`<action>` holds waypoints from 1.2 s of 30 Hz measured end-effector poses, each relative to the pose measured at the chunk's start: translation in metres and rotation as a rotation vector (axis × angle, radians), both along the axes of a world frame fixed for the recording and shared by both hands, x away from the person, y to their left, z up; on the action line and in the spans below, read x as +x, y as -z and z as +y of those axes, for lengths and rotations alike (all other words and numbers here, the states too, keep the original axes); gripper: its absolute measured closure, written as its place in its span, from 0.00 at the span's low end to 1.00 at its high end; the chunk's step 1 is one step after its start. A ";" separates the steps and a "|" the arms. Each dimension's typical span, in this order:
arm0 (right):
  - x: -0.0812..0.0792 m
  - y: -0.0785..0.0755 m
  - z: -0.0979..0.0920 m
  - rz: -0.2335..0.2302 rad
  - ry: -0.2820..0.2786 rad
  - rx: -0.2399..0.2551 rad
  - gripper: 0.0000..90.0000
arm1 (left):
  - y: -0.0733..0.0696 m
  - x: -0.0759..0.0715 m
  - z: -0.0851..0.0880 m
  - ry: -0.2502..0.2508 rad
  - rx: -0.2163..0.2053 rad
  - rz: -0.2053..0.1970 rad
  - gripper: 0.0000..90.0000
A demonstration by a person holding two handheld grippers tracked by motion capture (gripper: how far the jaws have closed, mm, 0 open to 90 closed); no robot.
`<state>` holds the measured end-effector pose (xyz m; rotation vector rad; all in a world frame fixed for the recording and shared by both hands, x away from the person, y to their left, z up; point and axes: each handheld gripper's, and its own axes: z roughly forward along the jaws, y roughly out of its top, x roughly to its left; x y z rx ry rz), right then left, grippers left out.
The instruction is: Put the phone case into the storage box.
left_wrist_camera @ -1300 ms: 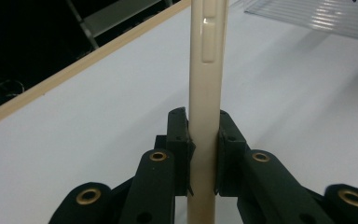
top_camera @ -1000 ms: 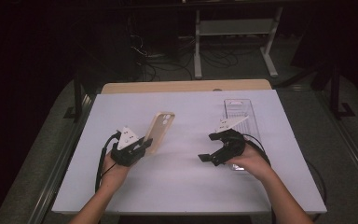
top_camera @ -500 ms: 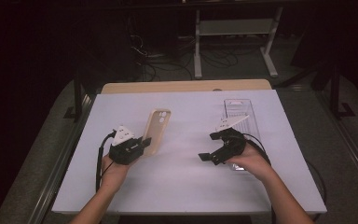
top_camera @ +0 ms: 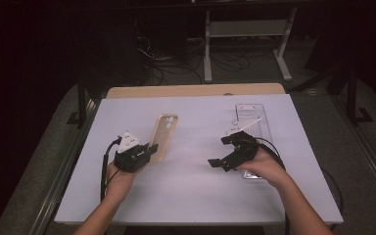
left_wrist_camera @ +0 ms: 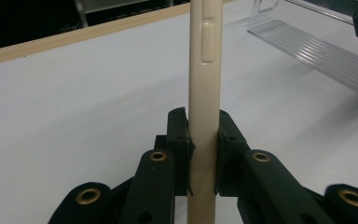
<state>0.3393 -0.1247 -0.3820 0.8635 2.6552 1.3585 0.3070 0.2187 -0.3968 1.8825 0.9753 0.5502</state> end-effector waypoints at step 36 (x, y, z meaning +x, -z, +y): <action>0.038 -0.011 0.056 0.033 0.045 0.004 0.00 | 0.000 -0.001 0.000 -0.018 0.004 0.001 0.88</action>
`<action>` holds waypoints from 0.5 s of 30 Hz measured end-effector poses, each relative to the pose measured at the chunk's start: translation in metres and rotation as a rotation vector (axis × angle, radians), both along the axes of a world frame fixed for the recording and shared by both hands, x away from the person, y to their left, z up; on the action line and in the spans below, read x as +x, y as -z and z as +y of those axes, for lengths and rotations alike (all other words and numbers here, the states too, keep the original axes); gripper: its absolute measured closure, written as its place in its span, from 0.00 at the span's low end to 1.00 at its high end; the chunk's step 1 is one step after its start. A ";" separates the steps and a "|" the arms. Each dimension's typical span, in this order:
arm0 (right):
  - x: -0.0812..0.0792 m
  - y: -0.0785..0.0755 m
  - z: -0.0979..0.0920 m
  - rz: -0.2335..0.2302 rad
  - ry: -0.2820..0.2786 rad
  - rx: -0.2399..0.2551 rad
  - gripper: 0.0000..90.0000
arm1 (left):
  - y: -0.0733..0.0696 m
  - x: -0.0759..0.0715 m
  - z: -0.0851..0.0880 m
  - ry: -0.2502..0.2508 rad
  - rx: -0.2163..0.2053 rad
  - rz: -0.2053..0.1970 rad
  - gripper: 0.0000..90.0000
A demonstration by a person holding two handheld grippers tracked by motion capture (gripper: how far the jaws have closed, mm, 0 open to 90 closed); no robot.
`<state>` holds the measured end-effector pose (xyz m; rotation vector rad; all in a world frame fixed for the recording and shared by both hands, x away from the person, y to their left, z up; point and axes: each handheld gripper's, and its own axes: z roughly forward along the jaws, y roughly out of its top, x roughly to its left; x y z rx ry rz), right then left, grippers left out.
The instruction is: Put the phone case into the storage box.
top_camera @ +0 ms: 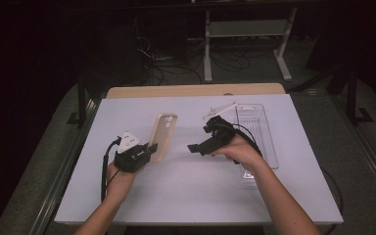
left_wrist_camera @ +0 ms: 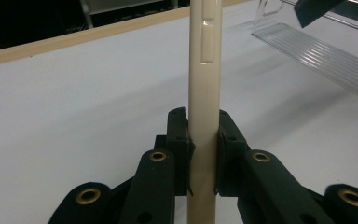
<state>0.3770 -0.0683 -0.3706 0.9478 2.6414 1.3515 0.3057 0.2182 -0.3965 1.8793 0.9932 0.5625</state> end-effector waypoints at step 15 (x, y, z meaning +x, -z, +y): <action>0.004 0.013 0.015 0.053 0.045 0.084 0.00 | 0.000 0.000 -0.002 -0.009 0.023 -0.007 0.88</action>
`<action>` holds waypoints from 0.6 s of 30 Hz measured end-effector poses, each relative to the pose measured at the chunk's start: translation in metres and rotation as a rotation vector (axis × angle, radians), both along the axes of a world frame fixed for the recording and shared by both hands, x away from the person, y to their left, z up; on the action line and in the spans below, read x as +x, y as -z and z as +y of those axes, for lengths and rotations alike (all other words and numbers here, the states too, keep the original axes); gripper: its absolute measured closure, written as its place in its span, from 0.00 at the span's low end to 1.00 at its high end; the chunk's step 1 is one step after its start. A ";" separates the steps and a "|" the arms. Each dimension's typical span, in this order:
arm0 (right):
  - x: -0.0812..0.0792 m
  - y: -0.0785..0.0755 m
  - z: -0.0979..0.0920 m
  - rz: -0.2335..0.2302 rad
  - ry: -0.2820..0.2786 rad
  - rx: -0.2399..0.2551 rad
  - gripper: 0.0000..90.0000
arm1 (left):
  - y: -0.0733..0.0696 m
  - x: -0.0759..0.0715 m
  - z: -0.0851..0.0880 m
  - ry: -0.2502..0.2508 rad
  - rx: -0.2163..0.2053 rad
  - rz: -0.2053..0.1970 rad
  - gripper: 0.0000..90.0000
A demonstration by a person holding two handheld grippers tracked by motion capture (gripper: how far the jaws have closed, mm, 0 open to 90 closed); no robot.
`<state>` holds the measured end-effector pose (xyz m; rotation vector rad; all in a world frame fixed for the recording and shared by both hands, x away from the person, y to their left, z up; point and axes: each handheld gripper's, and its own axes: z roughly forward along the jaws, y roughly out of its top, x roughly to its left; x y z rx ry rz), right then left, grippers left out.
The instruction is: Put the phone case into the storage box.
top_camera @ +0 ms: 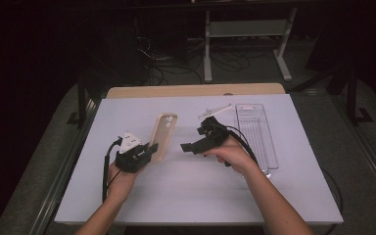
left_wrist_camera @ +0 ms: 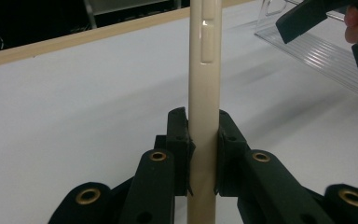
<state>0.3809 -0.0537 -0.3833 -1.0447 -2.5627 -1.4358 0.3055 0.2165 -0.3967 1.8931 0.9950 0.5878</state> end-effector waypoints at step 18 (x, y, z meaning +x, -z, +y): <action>0.001 0.004 0.012 0.038 -0.010 0.125 0.00 | 0.000 -0.002 -0.008 -0.024 -0.028 -0.034 0.88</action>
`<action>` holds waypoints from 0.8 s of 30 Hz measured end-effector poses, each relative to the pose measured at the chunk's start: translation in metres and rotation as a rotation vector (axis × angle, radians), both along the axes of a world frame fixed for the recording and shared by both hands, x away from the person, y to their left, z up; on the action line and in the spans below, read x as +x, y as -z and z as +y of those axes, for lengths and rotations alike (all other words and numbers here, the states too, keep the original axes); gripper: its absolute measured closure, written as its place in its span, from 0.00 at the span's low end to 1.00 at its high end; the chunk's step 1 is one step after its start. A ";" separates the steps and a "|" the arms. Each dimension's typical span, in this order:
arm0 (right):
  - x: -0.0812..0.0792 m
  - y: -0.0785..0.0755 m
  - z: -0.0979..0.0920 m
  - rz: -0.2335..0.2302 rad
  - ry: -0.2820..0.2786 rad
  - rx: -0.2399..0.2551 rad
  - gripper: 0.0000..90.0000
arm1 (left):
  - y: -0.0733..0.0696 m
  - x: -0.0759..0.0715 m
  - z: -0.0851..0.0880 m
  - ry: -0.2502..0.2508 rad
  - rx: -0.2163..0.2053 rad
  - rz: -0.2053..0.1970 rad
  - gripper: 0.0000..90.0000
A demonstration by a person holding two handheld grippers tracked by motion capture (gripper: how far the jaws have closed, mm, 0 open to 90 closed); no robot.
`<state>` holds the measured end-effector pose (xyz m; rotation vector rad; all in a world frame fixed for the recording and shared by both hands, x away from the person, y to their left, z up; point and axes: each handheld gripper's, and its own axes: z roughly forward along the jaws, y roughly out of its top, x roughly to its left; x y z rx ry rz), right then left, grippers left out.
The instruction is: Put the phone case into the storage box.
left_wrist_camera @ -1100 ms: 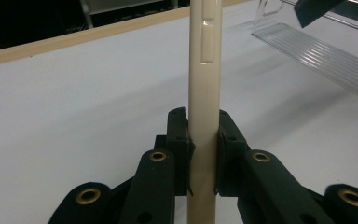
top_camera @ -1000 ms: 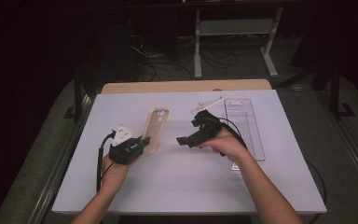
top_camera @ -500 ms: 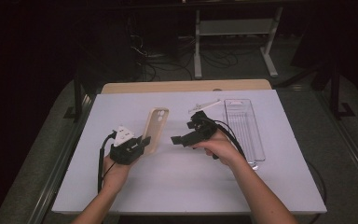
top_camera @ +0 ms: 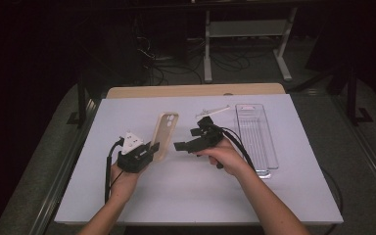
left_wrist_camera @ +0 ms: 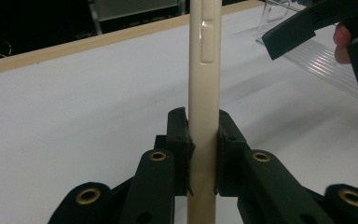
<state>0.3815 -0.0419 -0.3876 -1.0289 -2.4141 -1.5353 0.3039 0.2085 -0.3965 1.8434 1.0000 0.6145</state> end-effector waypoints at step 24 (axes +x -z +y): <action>0.001 0.004 0.011 0.064 0.078 0.141 0.00 | 0.001 -0.005 -0.014 0.005 0.003 -0.010 0.88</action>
